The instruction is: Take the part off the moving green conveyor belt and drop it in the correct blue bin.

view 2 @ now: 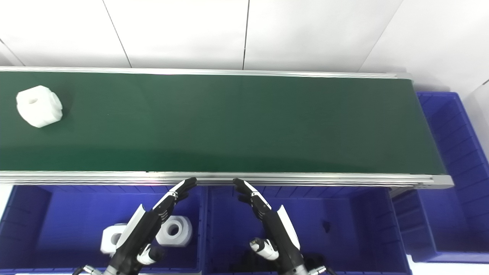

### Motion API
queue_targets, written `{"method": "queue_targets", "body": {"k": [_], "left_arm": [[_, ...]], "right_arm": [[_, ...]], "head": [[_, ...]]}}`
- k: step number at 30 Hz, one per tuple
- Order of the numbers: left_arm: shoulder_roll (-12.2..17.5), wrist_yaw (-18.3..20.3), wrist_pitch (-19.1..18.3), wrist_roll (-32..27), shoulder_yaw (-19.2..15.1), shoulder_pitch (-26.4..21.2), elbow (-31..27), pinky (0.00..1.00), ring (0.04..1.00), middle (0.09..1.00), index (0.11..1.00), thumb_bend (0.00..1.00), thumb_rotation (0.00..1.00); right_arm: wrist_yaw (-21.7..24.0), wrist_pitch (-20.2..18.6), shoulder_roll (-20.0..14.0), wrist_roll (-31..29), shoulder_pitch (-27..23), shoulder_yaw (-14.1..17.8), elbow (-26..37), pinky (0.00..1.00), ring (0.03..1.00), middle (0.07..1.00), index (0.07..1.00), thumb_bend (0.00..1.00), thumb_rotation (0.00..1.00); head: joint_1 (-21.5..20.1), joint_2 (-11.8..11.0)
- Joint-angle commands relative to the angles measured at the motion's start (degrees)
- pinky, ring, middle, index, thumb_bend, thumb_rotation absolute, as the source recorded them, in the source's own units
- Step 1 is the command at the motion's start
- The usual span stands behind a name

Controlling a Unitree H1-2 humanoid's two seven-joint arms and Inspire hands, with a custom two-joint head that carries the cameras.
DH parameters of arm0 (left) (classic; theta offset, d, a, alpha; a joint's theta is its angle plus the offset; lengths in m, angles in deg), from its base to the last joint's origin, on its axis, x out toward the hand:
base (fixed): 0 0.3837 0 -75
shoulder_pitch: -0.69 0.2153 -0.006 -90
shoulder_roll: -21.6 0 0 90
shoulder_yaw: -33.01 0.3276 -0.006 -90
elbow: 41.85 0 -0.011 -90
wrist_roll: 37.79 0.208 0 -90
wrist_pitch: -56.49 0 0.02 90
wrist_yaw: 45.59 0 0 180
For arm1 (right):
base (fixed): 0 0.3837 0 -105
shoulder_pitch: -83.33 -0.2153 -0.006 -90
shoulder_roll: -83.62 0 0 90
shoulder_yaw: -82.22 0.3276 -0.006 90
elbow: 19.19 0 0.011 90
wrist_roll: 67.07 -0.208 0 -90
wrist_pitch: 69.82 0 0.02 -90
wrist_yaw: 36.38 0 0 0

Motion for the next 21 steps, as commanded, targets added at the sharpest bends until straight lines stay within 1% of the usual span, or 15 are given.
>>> {"method": "queue_targets", "body": {"k": [1, 11, 21], "left_arm": [[-0.3, -0.38, 1.11, -0.17, 0.22, 0.66, -1.18, 0.94, 0.959, 0.937, 0.918, 0.97, 1.0], [-0.29, -0.36, 0.95, -0.11, 0.2, 0.62, -1.12, 0.95, 0.956, 0.934, 0.917, 0.99, 1.0], [-0.19, -0.23, 1.32, -0.49, 0.34, 0.54, -0.7, 0.95, 0.954, 0.935, 0.915, 0.98, 1.0]], "right_arm": [[-0.07, 3.38, 0.21, -0.55, 0.33, -0.09, 0.84, 0.87, 0.913, 0.93, 0.899, 1.0, 0.98], [0.08, 3.38, 0.12, -0.49, 0.34, -0.15, 0.9, 0.86, 0.911, 0.93, 0.896, 1.0, 0.98], [0.17, 3.38, 0.01, -0.52, 0.36, -0.2, 0.78, 0.86, 0.91, 0.93, 0.891, 1.0, 0.98]], "head": [[0.07, -0.1], [0.08, -0.14], [-0.01, -0.36]]}}
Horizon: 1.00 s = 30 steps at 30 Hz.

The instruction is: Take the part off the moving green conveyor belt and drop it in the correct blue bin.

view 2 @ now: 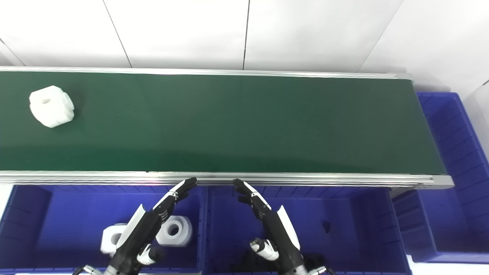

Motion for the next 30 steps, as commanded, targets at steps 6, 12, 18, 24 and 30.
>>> {"method": "queue_targets", "body": {"k": [6, 12, 18, 24, 30], "left_arm": [[-0.12, -0.31, 2.44, -0.69, 0.27, 0.07, 0.65, 0.94, 0.951, 0.936, 0.914, 0.97, 1.0], [-0.1, -1.32, 4.92, -0.91, 1.01, -1.84, 6.33, 0.95, 0.93, 0.913, 0.901, 0.96, 1.0], [-0.1, -5.16, 4.97, 0.04, 3.21, -4.88, 12.24, 0.91, 0.899, 0.883, 0.867, 0.98, 1.0], [0.15, -7.86, 4.98, -0.25, 5.2, -7.2, 15.22, 0.86, 0.873, 0.855, 0.84, 1.0, 0.99], [0.48, -9.77, 4.98, 0.03, 6.82, -8.58, 16.93, 0.82, 0.864, 0.851, 0.828, 1.0, 0.99]], "right_arm": [[0.18, 3.38, 0.17, -0.9, 0.19, -0.22, 0.01, 0.86, 0.911, 0.93, 0.892, 1.0, 0.98], [-0.18, 3.39, -0.32, -1.39, -1.26, -0.56, -4.36, 0.85, 0.915, 0.935, 0.877, 1.0, 0.97], [-1.09, 3.4, -0.6, -2.02, -3.69, -0.6, -10.42, 0.82, 0.896, 0.917, 0.867, 1.0, 0.96], [-1.31, 3.4, -0.8, -2.79, -5.42, -0.66, -13.32, 0.8, 0.888, 0.906, 0.867, 1.0, 0.96], [-0.45, 3.4, -1.06, -3.54, -6.05, -0.24, -14.29, 0.79, 0.884, 0.906, 0.861, 1.0, 0.95]], "head": [[0.35, -1.33], [2.81, -8.13], [5.91, -15.39], [7.75, -17.62], [9.84, -18.59]]}}
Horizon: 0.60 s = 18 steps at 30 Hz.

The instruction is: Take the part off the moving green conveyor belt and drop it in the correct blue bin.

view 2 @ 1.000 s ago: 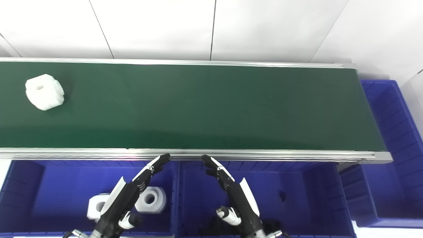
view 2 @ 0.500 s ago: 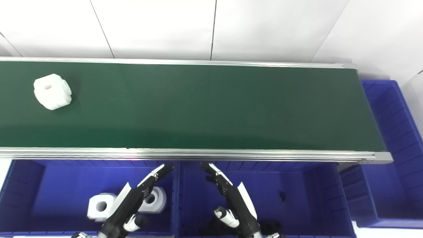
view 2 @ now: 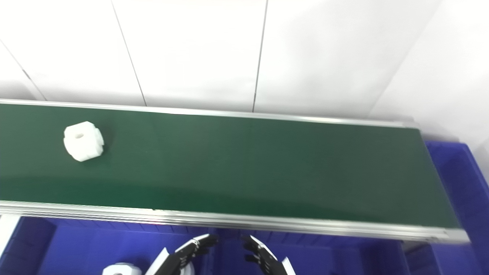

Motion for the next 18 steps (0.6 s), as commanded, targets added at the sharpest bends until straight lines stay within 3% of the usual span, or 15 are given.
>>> {"method": "queue_targets", "body": {"k": [1, 8, 12, 15, 18], "left_arm": [[0.36, -1.47, 2.09, -0.08, 0.9, -0.59, -0.03, 0.81, 0.865, 0.852, 0.827, 1.0, 0.99], [0.9, -3.69, 2.09, 0.53, 2.98, -1.87, 1.46, 0.78, 0.855, 0.847, 0.822, 0.98, 1.0], [0.66, -4.96, 2.09, 1.12, 4.02, -2.68, 2.46, 0.78, 0.846, 0.843, 0.815, 0.98, 1.0], [0.39, -4.94, 2.08, 0.81, 4.47, -3.26, 3.34, 0.79, 0.837, 0.843, 0.81, 0.97, 1.0], [0.28, -4.29, 2.07, -0.22, 4.79, -3.57, 3.8, 0.8, 0.849, 0.85, 0.816, 0.99, 0.99]], "right_arm": [[0.85, 2.87, -0.12, -1.12, -0.22, 0.28, 0.78, 0.8, 0.889, 0.91, 0.864, 1.0, 0.95], [2.22, 2.87, -0.39, -1.63, -0.42, 1.23, 0.23, 0.81, 0.904, 0.922, 0.874, 1.0, 0.95], [4.11, 2.87, -0.32, -2.87, -0.67, 2.51, -0.5, 0.82, 0.917, 0.931, 0.887, 1.0, 0.95], [6.95, 2.87, -0.03, -4.49, -0.8, 3.97, -1.22, 0.91, 0.956, 0.961, 0.912, 1.0, 0.93], [7.12, 2.87, 0.01, -3.61, -0.62, 4.92, -1.09, 0.91, 0.958, 0.976, 0.93, 1.0, 0.95]], "head": [[0.77, -0.22], [4.07, -1.27], [8.38, -1.95], [11.06, -2.29], [11.46, -2.42]]}}
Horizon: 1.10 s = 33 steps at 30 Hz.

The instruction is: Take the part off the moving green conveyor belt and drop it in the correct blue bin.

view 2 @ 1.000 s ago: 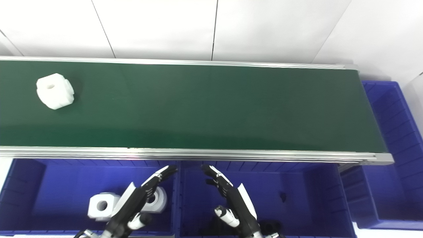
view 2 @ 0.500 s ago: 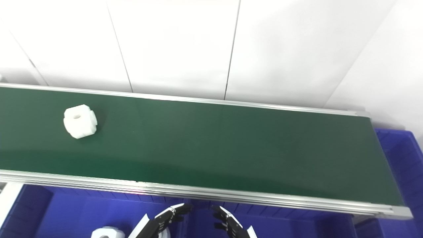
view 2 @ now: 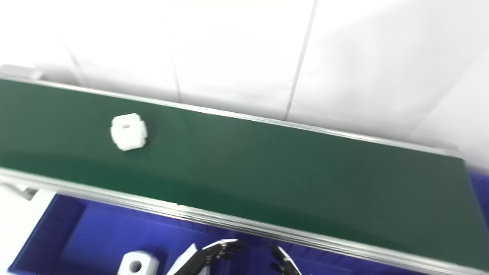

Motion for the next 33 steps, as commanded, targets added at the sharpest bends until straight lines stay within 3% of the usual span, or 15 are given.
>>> {"method": "queue_targets", "body": {"k": [1, 12, 22, 27, 33], "left_arm": [[-0.12, 0.1, 2.06, -0.31, 0.24, -0.01, -0.81, 0.8, 0.853, 0.85, 0.819, 0.99, 1.0], [-0.44, 0.61, 2.08, -0.47, 0.1, 0.24, -1.35, 0.8, 0.857, 0.851, 0.818, 1.0, 0.99], [-0.46, 0.02, 2.06, 0.22, -0.06, -0.15, -1.75, 0.8, 0.855, 0.854, 0.818, 1.0, 1.0], [0.59, -1.96, 2.07, 1.98, 0.35, 0.14, -6.06, 0.75, 0.824, 0.832, 0.8, 0.99, 0.97], [1.39, -1.11, 2.06, 1.65, 0.36, 1.05, -17.1, 0.67, 0.77, 0.788, 0.752, 1.0, 0.93]], "right_arm": [[0.43, 2.86, 0.33, 0.34, 0.1, 0.41, 1.27, 0.91, 0.966, 0.986, 0.937, 1.0, 0.96], [1.68, 2.86, 0.89, 0.02, 0.46, 1.74, 1.77, 0.93, 0.965, 0.978, 0.948, 1.0, 0.95], [2.24, 2.86, 1.47, -0.07, -0.23, 2.4, 0.77, 0.92, 0.949, 0.96, 0.937, 1.0, 0.96], [3.76, 2.86, 2.24, -0.84, -0.47, 3.11, 0.22, 0.93, 0.948, 0.958, 0.938, 1.0, 0.95], [4.8, 2.86, 3.2, -0.98, -0.4, 4.06, -0.23, 0.91, 0.938, 0.944, 0.924, 1.0, 0.94]], "head": [[-0.06, 0.04], [-2.23, 1.29], [-1.43, 0.78], [-1.15, 0.41], [-1.09, 0.06]]}}
